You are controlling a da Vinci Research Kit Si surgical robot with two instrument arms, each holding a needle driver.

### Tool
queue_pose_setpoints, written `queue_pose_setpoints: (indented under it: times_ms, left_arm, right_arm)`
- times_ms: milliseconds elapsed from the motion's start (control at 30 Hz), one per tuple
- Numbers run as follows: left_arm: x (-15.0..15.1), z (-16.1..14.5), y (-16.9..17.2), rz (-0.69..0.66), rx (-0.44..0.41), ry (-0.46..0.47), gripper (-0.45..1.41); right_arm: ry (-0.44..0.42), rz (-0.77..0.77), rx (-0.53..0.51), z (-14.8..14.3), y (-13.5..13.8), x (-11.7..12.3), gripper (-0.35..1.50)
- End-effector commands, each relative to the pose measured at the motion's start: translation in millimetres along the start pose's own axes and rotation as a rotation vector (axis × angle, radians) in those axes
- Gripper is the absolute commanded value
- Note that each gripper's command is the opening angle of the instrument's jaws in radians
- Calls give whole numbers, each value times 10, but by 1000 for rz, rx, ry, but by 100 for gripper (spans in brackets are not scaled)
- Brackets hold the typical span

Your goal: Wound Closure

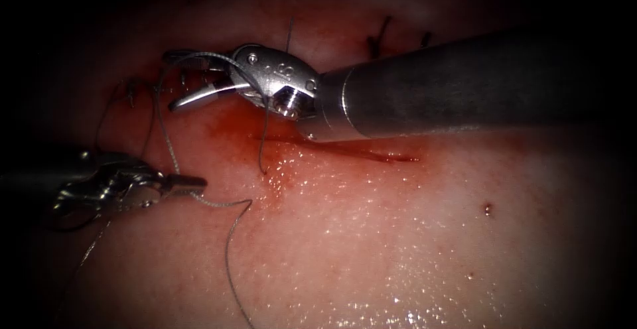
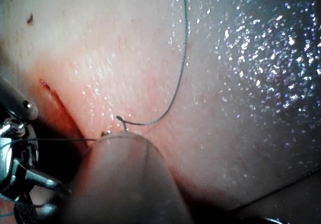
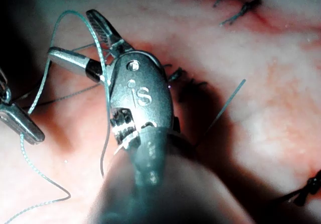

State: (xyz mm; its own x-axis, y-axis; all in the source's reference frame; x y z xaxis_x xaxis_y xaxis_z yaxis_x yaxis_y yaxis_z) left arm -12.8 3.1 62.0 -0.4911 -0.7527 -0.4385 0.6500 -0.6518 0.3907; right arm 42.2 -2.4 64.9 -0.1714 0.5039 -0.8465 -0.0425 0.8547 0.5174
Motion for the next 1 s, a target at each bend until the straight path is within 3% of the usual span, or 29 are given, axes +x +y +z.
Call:
queue_pose_setpoints:
  times_ms: [33,167,233,333,400,833,1000]
  left_arm:
    - [5,8,2,-2,0,2,-45]
    - [4,9,1,-4,3,1,-45]
    - [4,9,0,-6,5,1,-45]
    - [1,8,-1,-13,4,-1,-45]
    - [-4,8,-3,-13,3,-2,-45]
    - [-19,21,-6,-27,8,-17,-45]
    - [-18,25,-11,-33,8,-26,-45]
  right_arm:
    - [-6,4,0,8,-2,-6,123]
    - [-30,5,3,6,-4,-6,118]
    - [-31,5,-1,3,-4,-6,96]
    - [-31,6,6,-3,-6,-5,26]
    - [-26,8,46,-5,-8,-4,-35]
    - [-9,18,165,-2,-22,-1,-35]
    - [60,23,161,7,-23,3,-35]
